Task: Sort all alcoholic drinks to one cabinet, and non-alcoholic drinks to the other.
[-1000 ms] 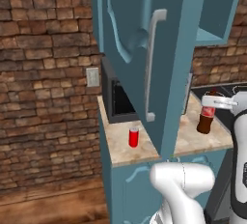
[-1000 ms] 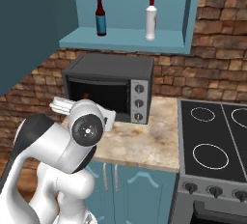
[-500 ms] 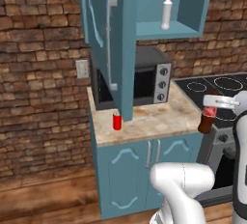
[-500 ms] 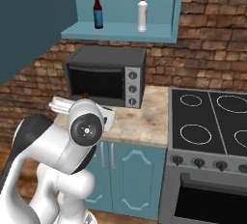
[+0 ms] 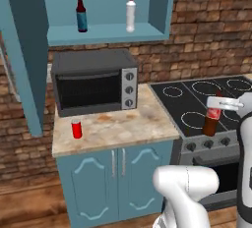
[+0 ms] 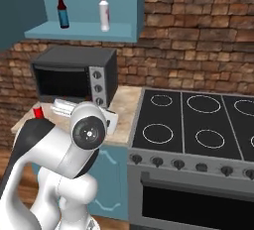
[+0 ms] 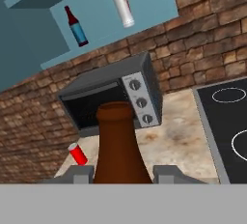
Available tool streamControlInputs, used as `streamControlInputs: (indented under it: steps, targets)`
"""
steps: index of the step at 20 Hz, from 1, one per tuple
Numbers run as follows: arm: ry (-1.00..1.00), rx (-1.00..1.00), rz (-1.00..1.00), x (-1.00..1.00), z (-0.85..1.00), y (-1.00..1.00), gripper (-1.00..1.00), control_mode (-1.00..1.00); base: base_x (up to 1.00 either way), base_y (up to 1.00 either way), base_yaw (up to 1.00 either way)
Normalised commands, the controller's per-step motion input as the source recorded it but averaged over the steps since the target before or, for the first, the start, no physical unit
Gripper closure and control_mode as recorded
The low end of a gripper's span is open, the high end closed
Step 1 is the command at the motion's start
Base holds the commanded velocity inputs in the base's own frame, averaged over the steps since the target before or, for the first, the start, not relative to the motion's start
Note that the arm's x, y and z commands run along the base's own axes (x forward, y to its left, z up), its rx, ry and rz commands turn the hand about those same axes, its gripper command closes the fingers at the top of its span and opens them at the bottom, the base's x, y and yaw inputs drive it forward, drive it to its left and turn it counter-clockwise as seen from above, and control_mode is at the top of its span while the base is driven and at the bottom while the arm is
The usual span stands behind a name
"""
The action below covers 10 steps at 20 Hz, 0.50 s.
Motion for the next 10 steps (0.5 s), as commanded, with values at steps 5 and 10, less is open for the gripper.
streamControlInputs:
  steps: [5, 10]
  targets:
    - [0.0, 0.0, 0.0, 0.0, 0.0, 0.0, 1.0, 1.0, 0.21, -0.89, 0.0]
    - [0.0, 0.0, 0.0, 0.0, 0.0, 0.0, 1.0, 1.0, 0.22, -0.87, 0.0]
